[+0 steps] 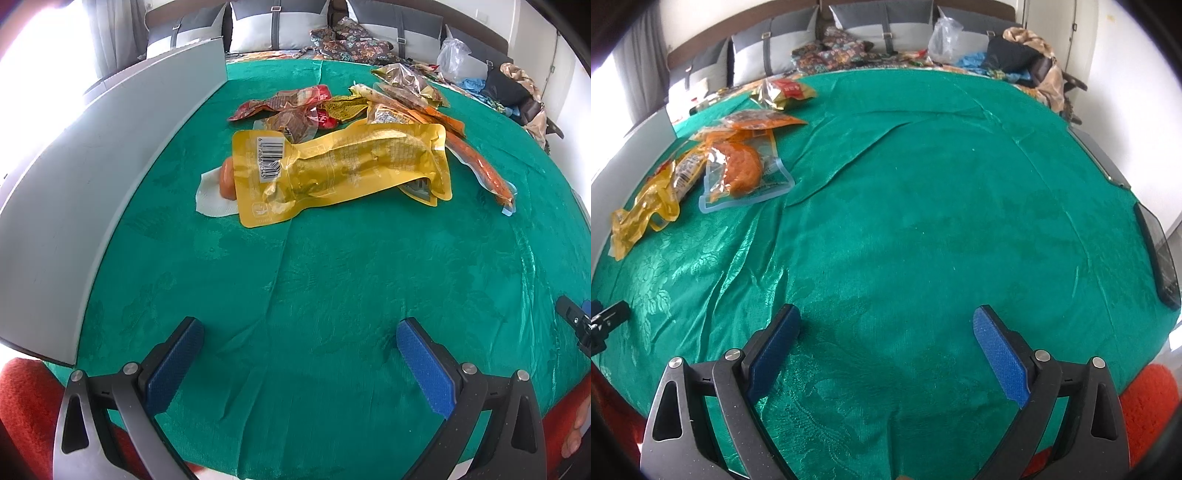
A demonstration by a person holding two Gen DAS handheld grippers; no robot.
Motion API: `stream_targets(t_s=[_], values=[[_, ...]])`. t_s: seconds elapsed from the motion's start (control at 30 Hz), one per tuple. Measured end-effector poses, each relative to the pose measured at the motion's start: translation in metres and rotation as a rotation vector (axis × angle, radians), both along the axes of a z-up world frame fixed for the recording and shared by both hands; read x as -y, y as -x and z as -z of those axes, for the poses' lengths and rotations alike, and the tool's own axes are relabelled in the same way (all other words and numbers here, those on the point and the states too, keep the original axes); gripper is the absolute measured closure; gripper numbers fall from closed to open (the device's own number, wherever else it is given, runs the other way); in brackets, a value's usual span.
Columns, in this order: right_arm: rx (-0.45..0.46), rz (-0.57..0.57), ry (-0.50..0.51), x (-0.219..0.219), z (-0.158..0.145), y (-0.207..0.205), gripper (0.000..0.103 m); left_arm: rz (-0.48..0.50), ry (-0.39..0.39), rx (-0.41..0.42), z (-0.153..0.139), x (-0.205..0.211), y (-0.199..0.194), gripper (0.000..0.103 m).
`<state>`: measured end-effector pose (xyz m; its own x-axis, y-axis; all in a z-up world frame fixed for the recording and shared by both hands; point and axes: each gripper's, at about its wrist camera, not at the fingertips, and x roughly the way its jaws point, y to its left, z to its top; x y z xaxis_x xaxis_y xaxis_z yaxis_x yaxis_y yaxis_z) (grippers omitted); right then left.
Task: Organize snacks
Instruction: 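Move both tools forward toward the pile of snack packs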
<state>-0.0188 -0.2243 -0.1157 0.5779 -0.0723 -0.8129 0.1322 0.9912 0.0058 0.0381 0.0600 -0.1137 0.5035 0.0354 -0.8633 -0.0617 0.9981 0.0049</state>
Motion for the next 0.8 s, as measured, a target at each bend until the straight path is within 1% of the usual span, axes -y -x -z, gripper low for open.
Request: stream_targets(t_s=[0.1, 0.17, 0.23, 0.37, 0.57, 0.8], values=[[-0.029, 0.016, -0.006, 0.0, -0.001, -0.002, 0.006, -0.008, 0.0, -0.023, 0.0, 0.0, -0.004, 0.0], [-0.072, 0.033, -0.013, 0.0, -0.002, -0.007, 0.006, -0.005, 0.001, -0.046, 0.0, 0.0, -0.007, 0.0], [-0.093, 0.039, -0.018, 0.001, -0.002, -0.009, 0.006, 0.006, 0.001, -0.055, 0.0, 0.0, -0.008, 0.0], [-0.076, 0.023, -0.011, 0.001, -0.001, -0.005, 0.006, 0.043, -0.002, -0.022, 0.0, 0.0, -0.002, 0.0], [-0.047, 0.01, -0.008, 0.0, 0.0, -0.002, 0.006, 0.093, -0.003, 0.001, 0.0, -0.001, 0.002, 0.0], [-0.012, 0.0, 0.002, -0.001, 0.001, 0.002, 0.006, 0.098, -0.003, 0.012, 0.0, -0.001, 0.003, 0.0]])
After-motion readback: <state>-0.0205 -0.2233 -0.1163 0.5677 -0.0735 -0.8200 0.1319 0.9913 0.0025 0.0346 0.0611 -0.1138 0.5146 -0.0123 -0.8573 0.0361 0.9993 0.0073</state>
